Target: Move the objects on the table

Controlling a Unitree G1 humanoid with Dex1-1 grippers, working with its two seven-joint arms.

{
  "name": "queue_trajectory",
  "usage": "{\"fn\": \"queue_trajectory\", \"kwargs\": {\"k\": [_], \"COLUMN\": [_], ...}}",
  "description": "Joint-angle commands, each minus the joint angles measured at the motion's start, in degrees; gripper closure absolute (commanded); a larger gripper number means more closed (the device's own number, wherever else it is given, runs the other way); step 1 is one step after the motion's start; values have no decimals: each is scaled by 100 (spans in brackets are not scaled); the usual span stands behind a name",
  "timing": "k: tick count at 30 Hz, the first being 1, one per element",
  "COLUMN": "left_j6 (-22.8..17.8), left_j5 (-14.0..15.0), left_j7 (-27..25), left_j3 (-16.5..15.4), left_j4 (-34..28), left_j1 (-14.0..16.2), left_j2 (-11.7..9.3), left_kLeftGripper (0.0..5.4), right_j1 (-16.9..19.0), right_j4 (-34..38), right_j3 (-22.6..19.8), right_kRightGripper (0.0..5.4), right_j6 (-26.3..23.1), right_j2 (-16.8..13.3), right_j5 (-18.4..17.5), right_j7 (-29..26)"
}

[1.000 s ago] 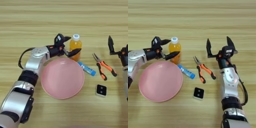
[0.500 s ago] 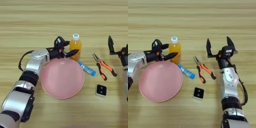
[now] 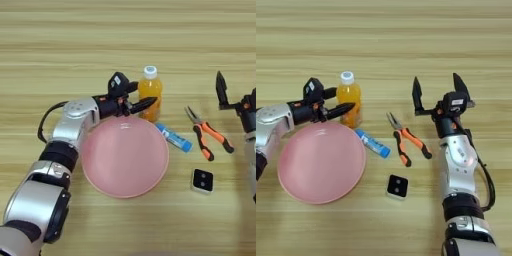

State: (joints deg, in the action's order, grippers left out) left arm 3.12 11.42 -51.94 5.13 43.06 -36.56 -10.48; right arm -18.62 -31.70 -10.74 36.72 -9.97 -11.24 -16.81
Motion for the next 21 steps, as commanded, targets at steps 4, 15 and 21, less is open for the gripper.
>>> {"fn": "queue_trajectory", "kwargs": {"k": [4, 15, 21], "left_j6": [110, -106, -285], "left_j5": [50, 184, 220], "left_j7": [-92, -138, -144], "left_j3": [-125, -238, -291], "left_j4": [-145, -918, -1387], "left_j1": [-156, -89, -52], "left_j2": [25, -50, -83], "left_kLeftGripper": [206, 206, 206], "right_j1": [51, 103, 236], "right_j4": [32, 142, 619], "right_j3": [12, 191, 427], "right_kRightGripper": [0, 0, 0], "right_j6": [-21, -324, -850], "right_j2": [-3, -55, -129], "right_j5": [23, -172, -485], "right_j7": [3, -520, -1235]}}
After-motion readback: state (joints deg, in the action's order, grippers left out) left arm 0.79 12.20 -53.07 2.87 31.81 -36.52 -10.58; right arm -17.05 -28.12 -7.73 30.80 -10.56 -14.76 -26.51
